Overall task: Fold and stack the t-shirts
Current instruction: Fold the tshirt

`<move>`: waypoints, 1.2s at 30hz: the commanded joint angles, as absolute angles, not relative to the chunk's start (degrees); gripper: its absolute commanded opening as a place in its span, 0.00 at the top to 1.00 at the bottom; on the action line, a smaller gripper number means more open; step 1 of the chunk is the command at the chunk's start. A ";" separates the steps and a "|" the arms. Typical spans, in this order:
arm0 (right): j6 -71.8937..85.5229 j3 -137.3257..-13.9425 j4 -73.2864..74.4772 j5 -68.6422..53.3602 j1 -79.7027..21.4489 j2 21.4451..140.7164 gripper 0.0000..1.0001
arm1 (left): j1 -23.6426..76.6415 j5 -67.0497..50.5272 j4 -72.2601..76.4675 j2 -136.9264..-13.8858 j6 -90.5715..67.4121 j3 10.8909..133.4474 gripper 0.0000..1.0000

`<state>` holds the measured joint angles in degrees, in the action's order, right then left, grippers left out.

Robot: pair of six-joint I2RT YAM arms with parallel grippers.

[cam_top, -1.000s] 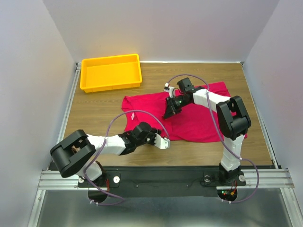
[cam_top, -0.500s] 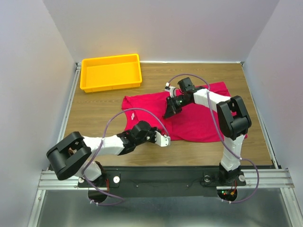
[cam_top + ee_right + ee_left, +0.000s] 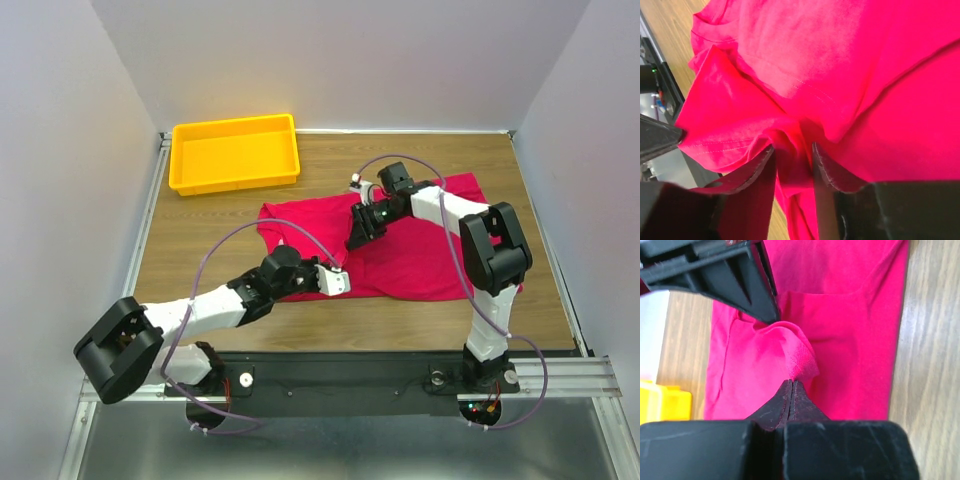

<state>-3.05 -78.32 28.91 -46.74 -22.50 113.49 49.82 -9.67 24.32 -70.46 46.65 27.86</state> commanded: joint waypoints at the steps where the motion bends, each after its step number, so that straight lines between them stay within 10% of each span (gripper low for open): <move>1: -9.20 -83.48 32.85 -43.96 -21.10 108.20 0.54 | 48.26 -15.28 19.62 -66.19 42.02 30.84 1.00; 9: -23.97 -82.19 39.72 -33.23 -16.36 94.50 0.34 | 45.97 -16.17 13.72 -61.18 34.47 32.96 1.00; 25: -42.45 -62.14 52.47 -15.03 26.69 80.94 0.36 | 43.51 -15.55 9.66 -54.58 27.25 34.72 1.00; 36: -39.20 -61.97 47.73 -17.40 36.83 90.79 0.41 | 43.42 -15.82 10.46 -50.98 25.40 31.82 1.00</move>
<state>-39.35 -61.71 49.56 -15.92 36.51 89.41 43.75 -15.03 8.25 -53.04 26.61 32.58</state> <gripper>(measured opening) 0.601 0.018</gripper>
